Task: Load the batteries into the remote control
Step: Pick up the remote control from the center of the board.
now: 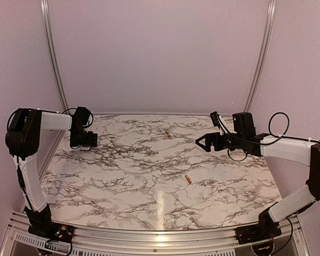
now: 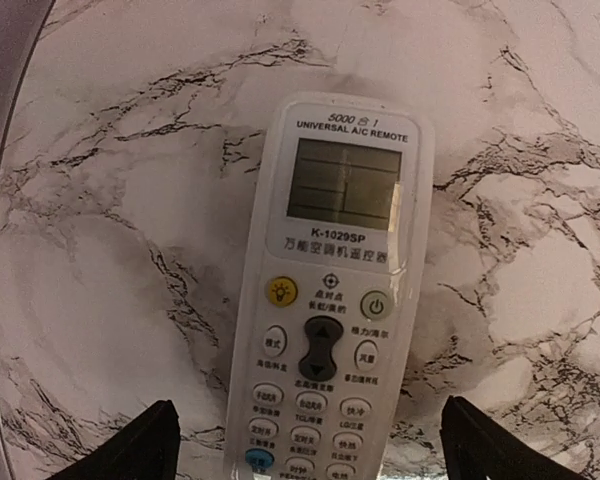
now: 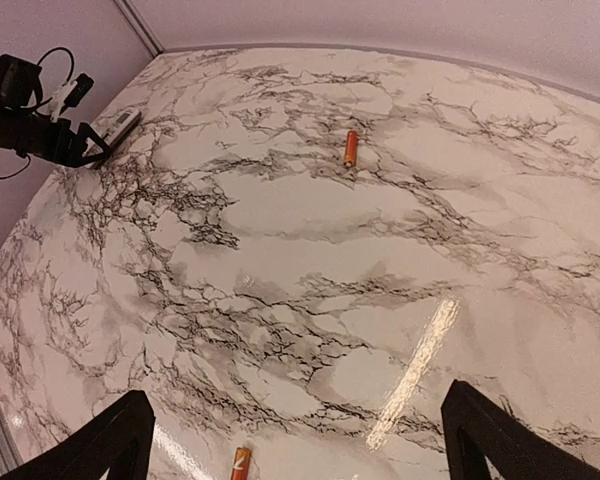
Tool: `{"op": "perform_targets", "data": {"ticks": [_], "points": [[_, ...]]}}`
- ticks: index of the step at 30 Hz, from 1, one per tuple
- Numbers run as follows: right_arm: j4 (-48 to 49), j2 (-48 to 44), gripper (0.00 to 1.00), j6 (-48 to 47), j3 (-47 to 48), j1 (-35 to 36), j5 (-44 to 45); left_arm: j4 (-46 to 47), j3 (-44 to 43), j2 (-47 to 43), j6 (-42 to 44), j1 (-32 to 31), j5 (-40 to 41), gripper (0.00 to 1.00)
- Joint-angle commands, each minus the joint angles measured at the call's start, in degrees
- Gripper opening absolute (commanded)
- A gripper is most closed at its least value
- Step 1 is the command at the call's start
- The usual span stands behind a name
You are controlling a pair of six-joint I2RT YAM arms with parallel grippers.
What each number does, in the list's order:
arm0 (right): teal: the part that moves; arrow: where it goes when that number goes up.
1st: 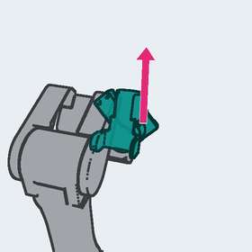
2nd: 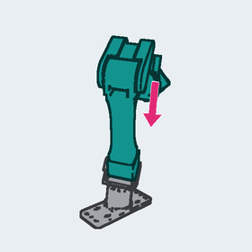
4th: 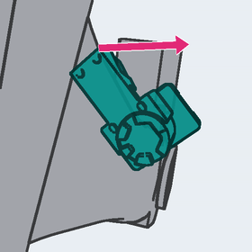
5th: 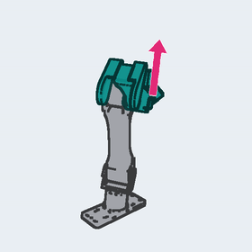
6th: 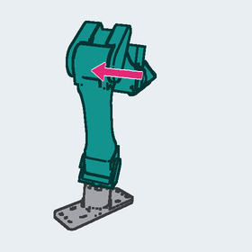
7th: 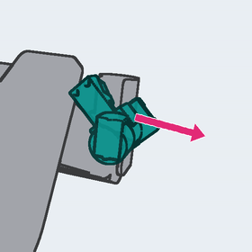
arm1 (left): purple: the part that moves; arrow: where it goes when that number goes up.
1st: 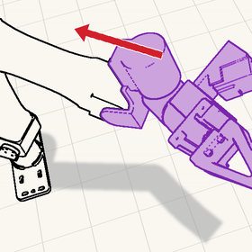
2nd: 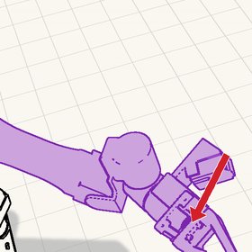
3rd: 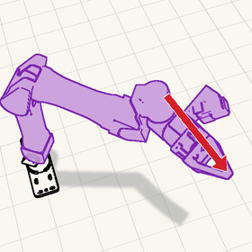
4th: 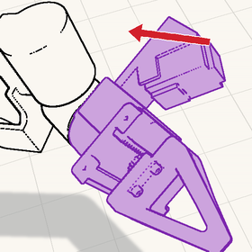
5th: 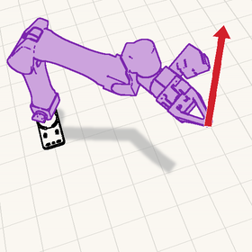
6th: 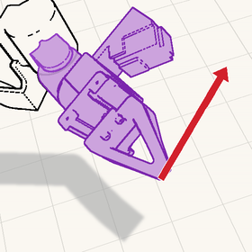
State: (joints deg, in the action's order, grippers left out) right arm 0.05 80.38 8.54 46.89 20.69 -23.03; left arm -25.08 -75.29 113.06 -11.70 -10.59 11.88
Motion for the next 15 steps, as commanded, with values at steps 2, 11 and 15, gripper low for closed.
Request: {"op": "perform_targets", "data": {"ticks": [2, 11, 15], "points": [[2.0, 0.8, 0.99, 0.5, 1.5, 0.6, -1.6, 1.6, -1.9, 2.8, 0.7, 2.0, -3.7, 0.92], [2.8, 1.0, 0.99, 0.3, 1.4, 0.6, -2.2, 2.2, -3.5, 6.6, 1.3, 2.5, -5.2, 0.64], [2.8, 0.9, 0.99, 0.2, 1.9, 0.6, -2.9, 2.9, -2.3, 5.4, 1.2, 2.3, -6.7, 0.48]]}}
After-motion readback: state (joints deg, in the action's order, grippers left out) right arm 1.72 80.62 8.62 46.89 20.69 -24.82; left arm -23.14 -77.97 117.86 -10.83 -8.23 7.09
